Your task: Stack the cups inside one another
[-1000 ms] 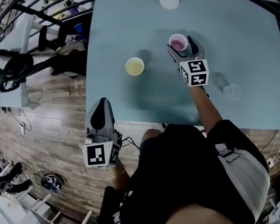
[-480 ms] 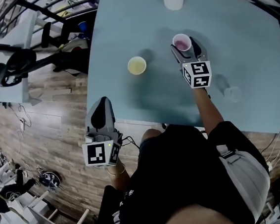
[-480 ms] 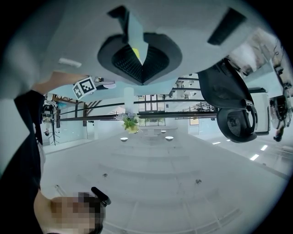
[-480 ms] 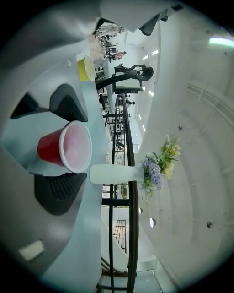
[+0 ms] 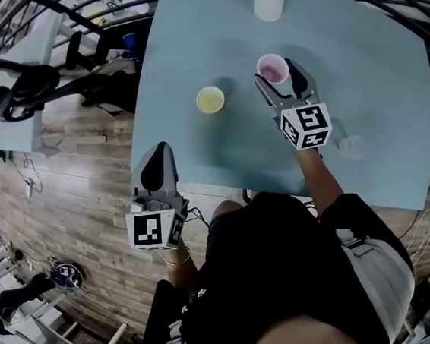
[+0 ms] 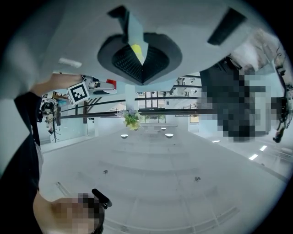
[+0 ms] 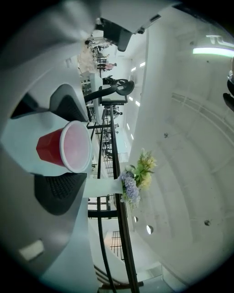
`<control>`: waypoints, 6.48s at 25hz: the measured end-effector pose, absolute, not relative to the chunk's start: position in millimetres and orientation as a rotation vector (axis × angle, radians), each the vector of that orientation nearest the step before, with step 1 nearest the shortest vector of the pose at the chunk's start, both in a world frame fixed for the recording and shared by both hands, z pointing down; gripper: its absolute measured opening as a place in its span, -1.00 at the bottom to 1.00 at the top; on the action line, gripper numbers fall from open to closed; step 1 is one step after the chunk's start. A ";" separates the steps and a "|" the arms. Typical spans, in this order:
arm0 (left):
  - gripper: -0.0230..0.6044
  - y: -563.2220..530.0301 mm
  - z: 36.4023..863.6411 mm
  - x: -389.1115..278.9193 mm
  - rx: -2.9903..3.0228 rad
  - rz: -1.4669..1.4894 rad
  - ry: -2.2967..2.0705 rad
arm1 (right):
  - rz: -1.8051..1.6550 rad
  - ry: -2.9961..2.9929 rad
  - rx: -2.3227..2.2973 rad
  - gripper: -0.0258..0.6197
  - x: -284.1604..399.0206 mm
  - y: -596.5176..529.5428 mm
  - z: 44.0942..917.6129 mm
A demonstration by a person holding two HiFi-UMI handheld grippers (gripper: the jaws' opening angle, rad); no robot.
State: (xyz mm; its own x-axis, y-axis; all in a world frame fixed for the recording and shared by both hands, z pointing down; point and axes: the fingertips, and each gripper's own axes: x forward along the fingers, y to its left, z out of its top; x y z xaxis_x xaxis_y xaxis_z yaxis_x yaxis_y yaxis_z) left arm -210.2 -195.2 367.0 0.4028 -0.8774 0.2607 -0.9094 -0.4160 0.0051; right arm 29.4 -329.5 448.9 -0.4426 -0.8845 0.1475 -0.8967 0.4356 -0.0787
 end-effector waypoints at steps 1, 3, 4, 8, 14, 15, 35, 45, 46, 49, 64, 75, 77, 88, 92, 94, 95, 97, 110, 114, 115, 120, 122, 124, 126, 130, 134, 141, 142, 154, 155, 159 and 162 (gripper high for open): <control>-0.95 -195.4 365.1 -209.6 2.512 0.315 -1.610 | 0.213 -2.614 1.595 0.16 24.1 -326.8 442.2; -0.95 -194.2 365.3 -210.7 2.511 0.298 -1.616 | 0.183 -2.656 1.559 0.16 13.8 -321.9 429.9; -0.95 -193.4 365.9 -211.6 2.507 0.295 -1.620 | 0.165 -2.674 1.541 0.16 9.2 -320.2 424.6; -0.95 -189.8 363.2 -211.9 2.496 0.284 -1.635 | 0.153 -2.742 1.464 0.16 -8.9 -314.9 412.4; -0.95 -183.9 363.0 -217.3 2.491 0.272 -1.651 | 0.157 -2.835 1.306 0.16 -49.9 -305.5 409.6; -0.95 -183.0 361.9 -218.0 2.493 0.272 -1.655 | 0.159 -2.844 1.282 0.16 -56.1 -304.5 410.2; -0.95 -173.9 370.3 -258.6 2.389 0.281 -1.763 | 0.191 -2.829 0.974 0.16 -135.9 -301.9 466.2; -0.95 -174.9 375.3 -265.8 2.364 0.287 -1.776 | 0.189 -2.736 0.935 0.16 -141.4 -305.8 503.1; -0.95 -174.7 376.9 -267.5 2.360 0.289 -1.776 | 0.187 -2.729 0.934 0.16 -142.7 -306.5 506.1; -0.95 -174.7 379.9 -272.1 2.345 0.297 -1.783 | 0.176 -2.713 0.933 0.16 -145.3 -307.9 514.1; -0.95 -179.2 379.6 -269.0 2.366 0.303 -1.768 | 0.180 -2.697 0.966 0.22 -136.5 -306.4 517.1; -0.95 -184.9 380.7 -260.6 2.435 0.288 -1.689 | 0.157 -2.864 1.153 -0.69 -110.1 -278.0 451.9; -0.95 -189.6 378.5 -254.1 2.466 0.277 -1.653 | 0.155 -2.863 1.202 -0.90 -102.6 -272.7 445.9; -0.95 -213.7 381.2 -202.1 2.669 0.271 -1.334 | 0.160 -2.741 1.556 -0.90 -47.0 -240.0 429.8; -0.95 -221.5 382.5 -169.9 2.753 0.265 -1.169 | 0.155 -2.643 1.738 -0.90 -12.5 -223.2 425.8; -0.95 -224.1 385.2 -151.5 2.787 0.266 -1.077 | 0.146 -2.579 1.834 -0.90 8.7 -212.6 425.2; -0.95 -224.8 386.0 -141.4 2.805 0.270 -1.031 | 0.143 -2.544 1.884 -0.90 20.3 -206.4 425.2; -0.95 -224.6 387.4 -121.1 2.835 0.281 -0.951 | 0.146 -2.476 1.978 -0.90 43.8 -193.0 425.9; -0.95 -199.0 400.6 -8.0 2.955 0.326 -0.511 | 0.204 -2.001 2.439 -0.80 168.5 -101.1 450.9; -0.95 -192.5 403.6 10.3 2.971 0.349 -0.455 | 0.222 -1.897 2.488 -0.62 197.0 -88.2 463.1; -0.95 -191.0 403.6 14.7 2.975 0.356 -0.448 | 0.226 -1.878 2.495 -0.56 204.2 -86.2 466.2; -0.95 -187.3 405.1 26.8 2.979 0.387 -0.457 | 0.279 -1.820 2.504 -0.26 231.7 -83.2 485.8; -0.95 -187.9 405.7 28.0 2.977 0.400 -0.473 | 0.303 -1.806 2.493 -0.15 239.1 -85.1 494.1; -0.95 -189.7 405.8 27.3 2.975 0.414 -0.493 | 0.327 -1.798 2.483 -0.09 244.6 -87.9 501.5; -0.95 -191.7 405.7 24.8 2.970 0.423 -0.518 | 0.352 -1.798 2.461 -0.03 247.3 -91.4 509.9; -0.95 -194.4 407.1 18.2 2.962 0.440 -0.567 | 0.399 -1.793 2.409 0.11 249.4 -97.6 528.6; -0.95 -196.7 407.7 11.2 2.952 0.452 -0.609 | 0.431 -1.781 2.383 0.20 253.5 -103.1 540.5; -0.95 -196.6 408.0 1.4 2.935 0.456 -0.666 | 0.443 -1.774 2.350 0.20 259.0 -108.6 550.2; -0.95 -197.0 408.2 -0.4 2.933 0.455 -0.674 | 0.442 -1.772 2.343 0.18 258.7 -109.2 551.2; -0.95 -197.4 404.6 -15.1 2.927 0.433 -0.716 | 0.457 -1.776 2.294 0.05 251.7 -112.8 551.9; -0.95 -196.9 403.9 -16.4 2.927 0.428 -0.720 | 0.457 -1.778 2.291 0.05 250.7 -112.8 550.8; -0.95 -194.4 402.7 -19.4 2.921 0.409 -0.738 | 0.451 -1.806 2.278 0.05 247.3 -114.5 544.4; -0.95 -194.3 401.7 -25.7 2.918 0.399 -0.755 | 0.432 -1.836 2.267 0.05 240.5 -119.2 534.9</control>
State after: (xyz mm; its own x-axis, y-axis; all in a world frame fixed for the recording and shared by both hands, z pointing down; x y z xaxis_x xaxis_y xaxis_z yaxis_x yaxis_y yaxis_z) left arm -25.7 -194.3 401.7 0.8425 -0.4625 0.2762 -0.4890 -0.8717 0.0322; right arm 240.5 -119.2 534.9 0.1894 -0.9204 0.3421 -0.9763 -0.2136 -0.0342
